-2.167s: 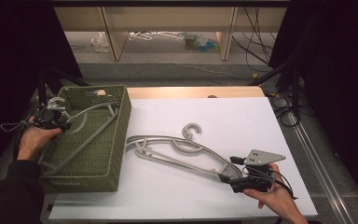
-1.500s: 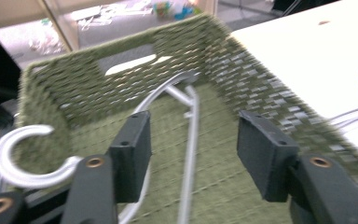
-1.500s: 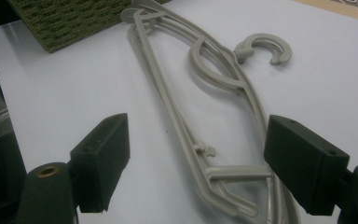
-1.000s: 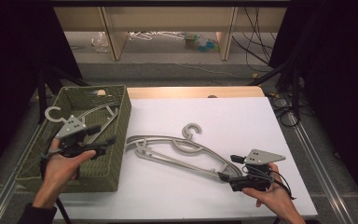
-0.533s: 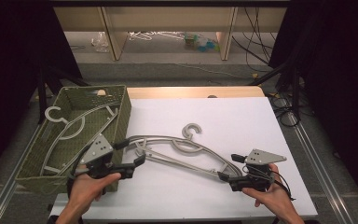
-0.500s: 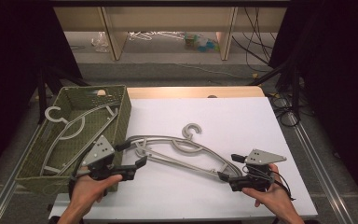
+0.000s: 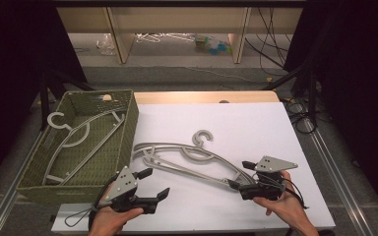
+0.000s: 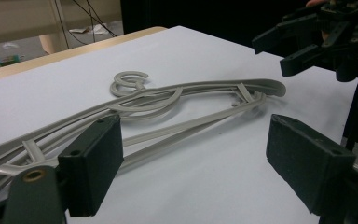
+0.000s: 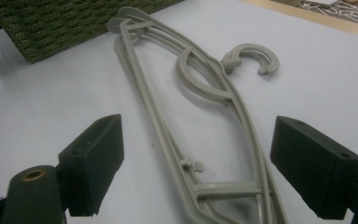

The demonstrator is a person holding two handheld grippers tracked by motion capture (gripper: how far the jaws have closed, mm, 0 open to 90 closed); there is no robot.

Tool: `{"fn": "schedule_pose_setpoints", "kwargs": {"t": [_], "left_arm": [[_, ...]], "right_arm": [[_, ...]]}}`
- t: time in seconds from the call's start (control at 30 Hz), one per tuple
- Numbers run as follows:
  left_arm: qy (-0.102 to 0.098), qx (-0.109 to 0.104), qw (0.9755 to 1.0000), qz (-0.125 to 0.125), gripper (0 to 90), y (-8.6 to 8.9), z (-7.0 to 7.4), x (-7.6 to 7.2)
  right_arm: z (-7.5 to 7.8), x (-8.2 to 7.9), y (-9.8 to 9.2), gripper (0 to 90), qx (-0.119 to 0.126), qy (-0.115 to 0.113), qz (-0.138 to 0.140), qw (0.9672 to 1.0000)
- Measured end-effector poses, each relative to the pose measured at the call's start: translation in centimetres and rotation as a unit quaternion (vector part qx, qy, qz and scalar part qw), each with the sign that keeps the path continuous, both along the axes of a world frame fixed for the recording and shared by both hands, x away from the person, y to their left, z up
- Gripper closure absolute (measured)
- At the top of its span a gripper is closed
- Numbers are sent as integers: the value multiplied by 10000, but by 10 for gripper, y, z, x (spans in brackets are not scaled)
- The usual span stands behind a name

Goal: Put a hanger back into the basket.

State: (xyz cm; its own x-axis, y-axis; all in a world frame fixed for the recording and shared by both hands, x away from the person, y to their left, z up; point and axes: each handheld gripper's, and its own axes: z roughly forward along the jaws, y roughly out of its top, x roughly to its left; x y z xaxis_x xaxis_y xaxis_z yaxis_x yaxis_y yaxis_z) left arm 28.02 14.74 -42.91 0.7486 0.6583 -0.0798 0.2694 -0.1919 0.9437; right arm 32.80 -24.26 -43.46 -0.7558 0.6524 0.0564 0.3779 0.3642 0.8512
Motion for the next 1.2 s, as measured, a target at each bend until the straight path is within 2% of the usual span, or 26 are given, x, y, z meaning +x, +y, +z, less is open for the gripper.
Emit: {"fn": "schedule_pose_setpoints", "kwargs": {"t": [0.03,0.17,0.23,0.27,0.33,0.4,0.43,0.47,0.5,0.6,0.63,0.67,0.7,0.73,0.77,0.8,0.87,0.9,0.93,0.97,1.0,1.03,1.07,1.13,1.17,1.2], "left_arm": [[-50,99,9999,-8,186,1,0,1],[-55,138,9999,-8,187,1,0,0],[-56,134,9999,-31,186,1,-1,0],[-51,200,9998,-18,187,1,-2,0],[-45,206,9998,-50,187,1,-4,1],[-64,298,9995,-35,187,1,-4,1],[-52,283,9996,-56,187,1,-5,0],[-17,154,9997,-170,187,2,-5,0],[-9,144,9997,-178,187,2,-5,0],[-15,231,9996,-144,187,2,-5,0],[-5,212,9996,-158,187,2,-5,0],[7,216,9997,-107,187,3,-5,1],[13,208,9997,-110,187,3,-6,1],[20,217,9997,-106,187,3,-6,1],[14,238,9997,-108,187,4,-6,1],[25,242,9996,-110,187,4,-6,2],[37,204,9997,-124,188,3,-7,2],[37,219,9997,-129,188,3,-7,2],[37,219,9997,-129,189,3,-7,2],[21,276,9995,-129,189,3,-7,2],[41,266,9996,-124,189,3,-7,2],[40,270,9995,-127,189,2,-7,2],[40,270,9995,-127,190,2,-7,2],[42,293,9995,-147,189,2,-8,1],[54,273,9995,-162,190,2,-8,1],[54,273,9995,-162,190,2,-8,1]], "right_arm": [[0,2,1,184,-14,5,10,10000],[-2,12,8,181,-143,25,-13,9999],[-3,21,12,187,-283,64,-38,9996],[-4,26,15,196,-376,46,-33,9993],[-5,37,20,242,-518,111,-49,9986],[-8,50,25,248,-754,166,-105,9970],[-8,50,25,248,-754,166,-105,9970],[-14,62,30,287,-899,295,-136,9954],[-16,68,32,303,-1009,326,-140,9943],[-23,78,37,329,-1049,333,-162,9938],[-25,82,40,337,-1166,361,-113,9925],[-26,88,44,360,-1357,531,-35,9893],[-26,91,46,373,-1427,519,-28,9884],[-28,93,49,390,-1426,406,-55,9889],[-29,94,50,427,-1456,438,-32,9884],[-29,96,52,435,-1562,532,11,9863],[-32,100,54,465,-1697,478,34,9843],[-31,101,55,477,-1737,577,50,9831],[-32,104,55,496,-1769,564,96,9826],[-33,105,56,528,-1727,590,56,9832],[-33,106,57,536,-1703,701,51,9829],[-33,107,57,552,-1747,818,63,9812],[-33,107,57,552,-1747,818,63,9812],[-36,110,57,597,-1915,923,177,9770],[-38,110,57,612,-1845,840,169,9791],[-38,110,57,612,-1845,840,169,9791]]}}
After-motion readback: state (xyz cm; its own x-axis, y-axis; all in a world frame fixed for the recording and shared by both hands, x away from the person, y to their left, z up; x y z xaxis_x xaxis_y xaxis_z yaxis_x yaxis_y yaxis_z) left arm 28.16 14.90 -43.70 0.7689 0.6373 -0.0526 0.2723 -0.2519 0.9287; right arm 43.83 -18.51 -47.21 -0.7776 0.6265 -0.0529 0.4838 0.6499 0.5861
